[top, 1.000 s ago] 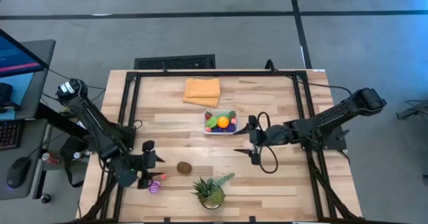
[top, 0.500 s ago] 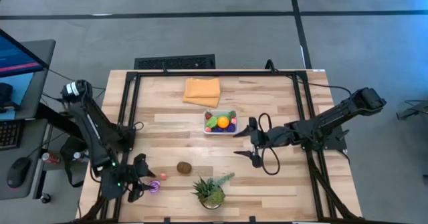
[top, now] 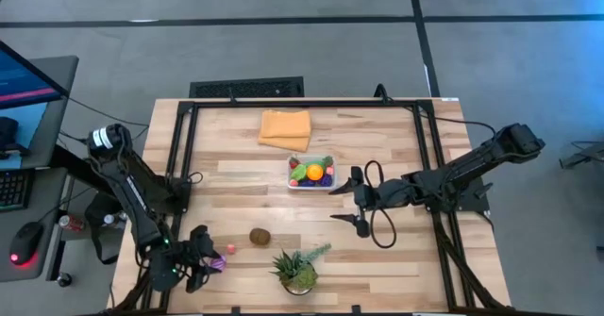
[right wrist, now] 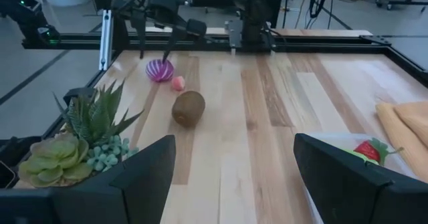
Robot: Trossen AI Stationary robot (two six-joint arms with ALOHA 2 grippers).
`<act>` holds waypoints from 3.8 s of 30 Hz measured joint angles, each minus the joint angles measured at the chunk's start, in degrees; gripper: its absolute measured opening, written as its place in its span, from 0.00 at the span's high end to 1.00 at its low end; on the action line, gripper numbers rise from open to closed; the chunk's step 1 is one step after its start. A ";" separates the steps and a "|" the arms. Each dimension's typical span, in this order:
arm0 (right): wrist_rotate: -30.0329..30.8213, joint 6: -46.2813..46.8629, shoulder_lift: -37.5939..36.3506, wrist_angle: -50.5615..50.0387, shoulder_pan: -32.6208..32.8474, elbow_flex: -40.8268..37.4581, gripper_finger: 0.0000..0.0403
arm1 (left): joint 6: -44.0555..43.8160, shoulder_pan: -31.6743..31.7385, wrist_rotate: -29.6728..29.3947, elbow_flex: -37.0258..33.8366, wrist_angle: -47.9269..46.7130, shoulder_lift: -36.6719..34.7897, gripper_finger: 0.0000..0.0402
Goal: Pick and placing Produce into tupperware
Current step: Put the purple onion into the transparent container
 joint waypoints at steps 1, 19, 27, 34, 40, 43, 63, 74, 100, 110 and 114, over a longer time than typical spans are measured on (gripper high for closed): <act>0.01 0.00 0.00 -0.01 0.14 0.00 0.26 | 0.60 0.00 -0.08 0.00 -0.18 -0.18 0.54; -0.03 -0.02 0.00 -0.13 0.14 0.00 0.26 | 6.62 0.13 -2.10 0.02 -6.84 -14.35 0.73; -0.04 -0.02 1.61 0.07 0.14 0.04 0.26 | 14.82 0.13 -8.64 0.02 -6.38 -21.26 0.75; -0.04 -0.61 1.79 -0.16 0.14 0.04 0.26 | 17.43 0.61 -13.22 0.02 -5.66 -23.05 0.75; -0.04 -1.53 1.77 -0.13 0.14 0.04 0.26 | 29.14 0.98 -15.00 0.02 4.10 -20.04 0.75; -0.04 -1.53 1.77 -0.13 0.14 0.04 0.26 | 35.61 0.99 -15.04 0.02 13.02 -17.78 0.75; -0.04 -1.98 1.73 -0.35 0.15 0.04 0.26 | 45.21 0.50 -20.13 23.84 19.93 18.18 0.75; -0.04 -2.02 1.73 -0.15 0.25 0.04 0.26 | 27.88 2.92 -35.38 28.79 -7.88 24.31 0.77; -0.04 -2.03 1.73 -2.72 0.17 0.02 0.26 | 5.84 12.98 5.74 28.81 -46.43 19.30 0.92; -0.04 -2.14 1.73 -2.80 0.14 0.02 0.26 | 3.99 12.94 7.08 35.72 -53.11 19.30 0.63; -0.04 -2.08 1.73 -2.80 0.14 0.02 0.26 | 3.54 12.94 10.10 37.90 -54.86 19.30 0.49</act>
